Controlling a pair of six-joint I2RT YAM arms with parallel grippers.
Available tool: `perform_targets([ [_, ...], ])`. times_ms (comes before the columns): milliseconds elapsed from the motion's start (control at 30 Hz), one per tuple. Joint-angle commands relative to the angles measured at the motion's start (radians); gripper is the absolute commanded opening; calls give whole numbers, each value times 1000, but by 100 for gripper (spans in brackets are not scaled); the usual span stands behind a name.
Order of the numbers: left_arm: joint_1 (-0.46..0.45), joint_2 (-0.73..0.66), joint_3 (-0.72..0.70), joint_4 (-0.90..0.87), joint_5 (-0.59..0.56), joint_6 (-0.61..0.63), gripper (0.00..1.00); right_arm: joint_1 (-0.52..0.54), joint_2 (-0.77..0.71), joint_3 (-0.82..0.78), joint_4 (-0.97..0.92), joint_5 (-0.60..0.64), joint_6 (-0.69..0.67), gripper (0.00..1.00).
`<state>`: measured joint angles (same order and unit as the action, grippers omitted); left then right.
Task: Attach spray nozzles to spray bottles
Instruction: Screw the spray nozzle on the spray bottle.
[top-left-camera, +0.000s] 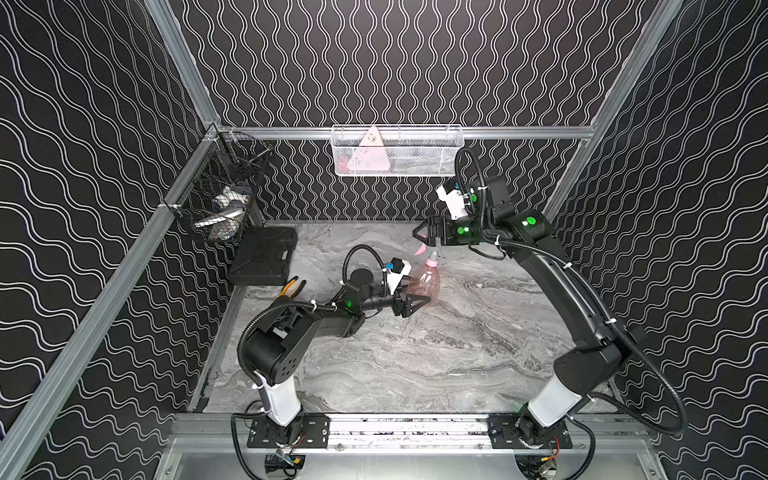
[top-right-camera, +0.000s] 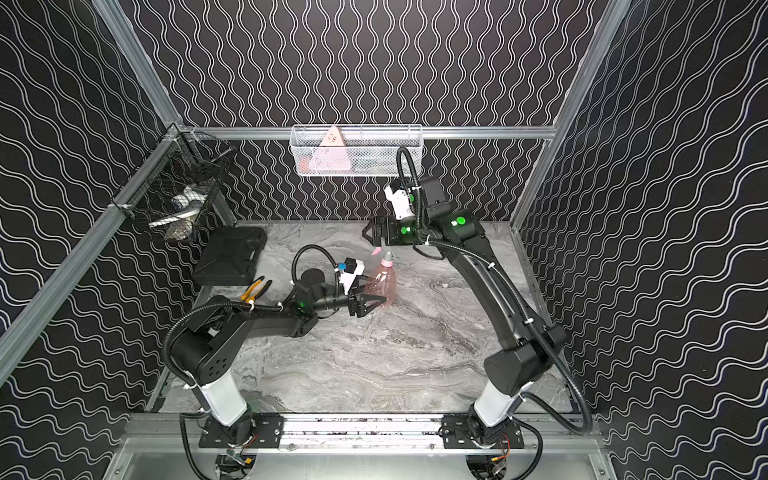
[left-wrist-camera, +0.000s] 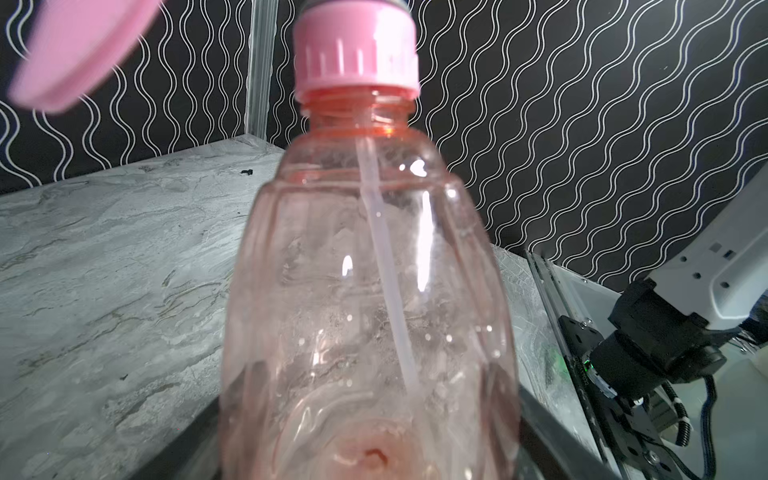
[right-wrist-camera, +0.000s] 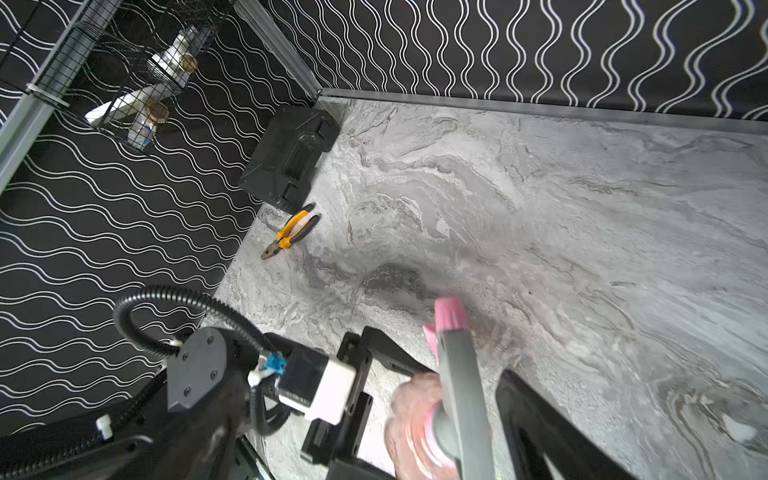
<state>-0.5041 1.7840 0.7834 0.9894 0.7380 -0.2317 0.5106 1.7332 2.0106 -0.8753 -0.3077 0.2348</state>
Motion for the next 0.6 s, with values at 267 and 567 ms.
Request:
perform_targets([
  [267,-17,-18,9,-63,-23,94,35,59,259,280,-231,114,-33,93],
  [567,-18,-28,0,-49,-42,109,35,10,296,253,-269,144,-40,93],
])
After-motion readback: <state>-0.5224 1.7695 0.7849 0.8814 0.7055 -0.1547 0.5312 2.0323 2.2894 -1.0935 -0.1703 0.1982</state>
